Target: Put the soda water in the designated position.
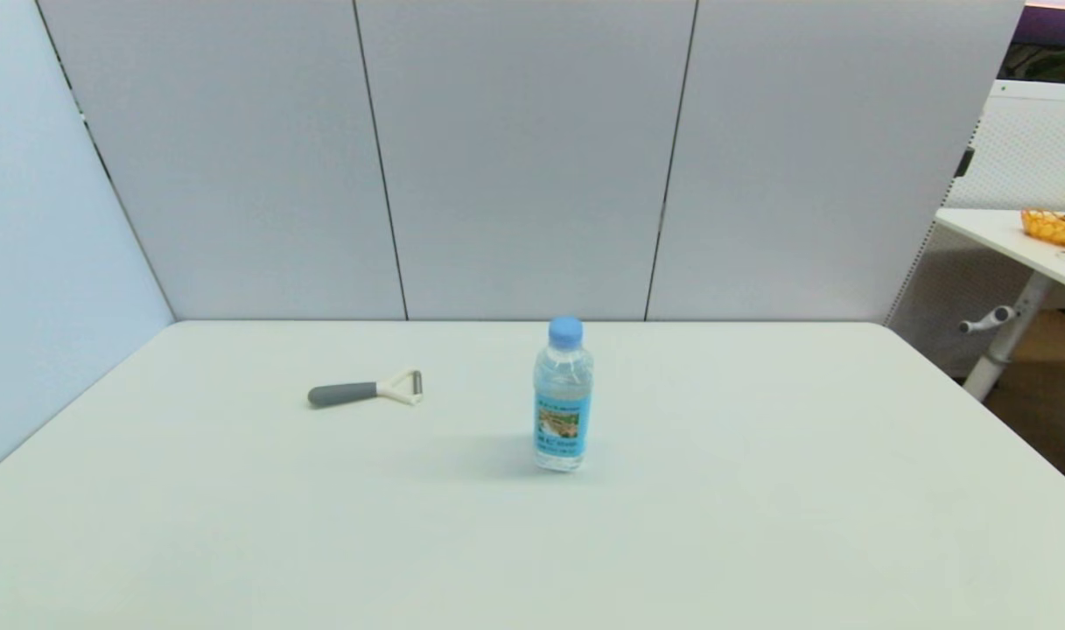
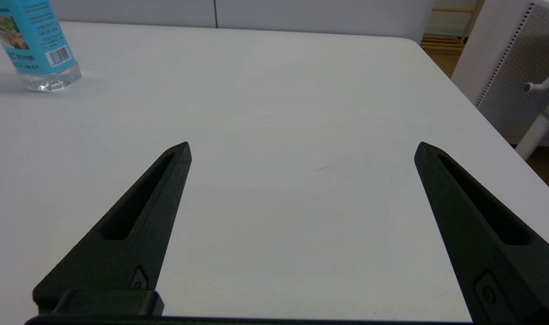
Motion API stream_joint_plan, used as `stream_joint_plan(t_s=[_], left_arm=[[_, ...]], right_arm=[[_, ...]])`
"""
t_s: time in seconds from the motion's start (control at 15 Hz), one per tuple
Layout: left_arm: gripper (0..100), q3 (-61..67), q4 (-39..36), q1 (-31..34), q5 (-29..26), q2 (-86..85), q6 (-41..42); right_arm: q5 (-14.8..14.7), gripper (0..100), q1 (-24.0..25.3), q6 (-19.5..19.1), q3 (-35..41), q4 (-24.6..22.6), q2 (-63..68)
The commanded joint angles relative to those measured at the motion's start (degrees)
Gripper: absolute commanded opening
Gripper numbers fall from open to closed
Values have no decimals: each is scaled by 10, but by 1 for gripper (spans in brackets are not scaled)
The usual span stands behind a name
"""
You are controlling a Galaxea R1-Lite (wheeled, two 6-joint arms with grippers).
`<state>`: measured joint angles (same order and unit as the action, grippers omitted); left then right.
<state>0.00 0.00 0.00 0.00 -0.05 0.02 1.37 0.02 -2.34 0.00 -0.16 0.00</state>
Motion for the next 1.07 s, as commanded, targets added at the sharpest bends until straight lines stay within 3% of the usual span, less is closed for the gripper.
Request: stream_joint_plan(t_s=[0.07,0.2,0.33,0.6,0.73,1.07], left_arm=[[100,0,2,0,-2,20,6],[100,-36,3,-2,-19,65,11],[100,-105,10,-12,-92,174,36],[100,-234,-15,-99,-104,425,137],[100,-272,-68,-185,-103,553,140],[100,-319,-231,-257,-105,761,140]], right_arm=[[0,100,1,0,0,0,1],[0,100,0,0,0,0,1],[0,100,1,0,0,0,1],[0,100,1,0,0,0,1],[0,100,1,0,0,0,1],[0,100,0,0,0,0,1]])
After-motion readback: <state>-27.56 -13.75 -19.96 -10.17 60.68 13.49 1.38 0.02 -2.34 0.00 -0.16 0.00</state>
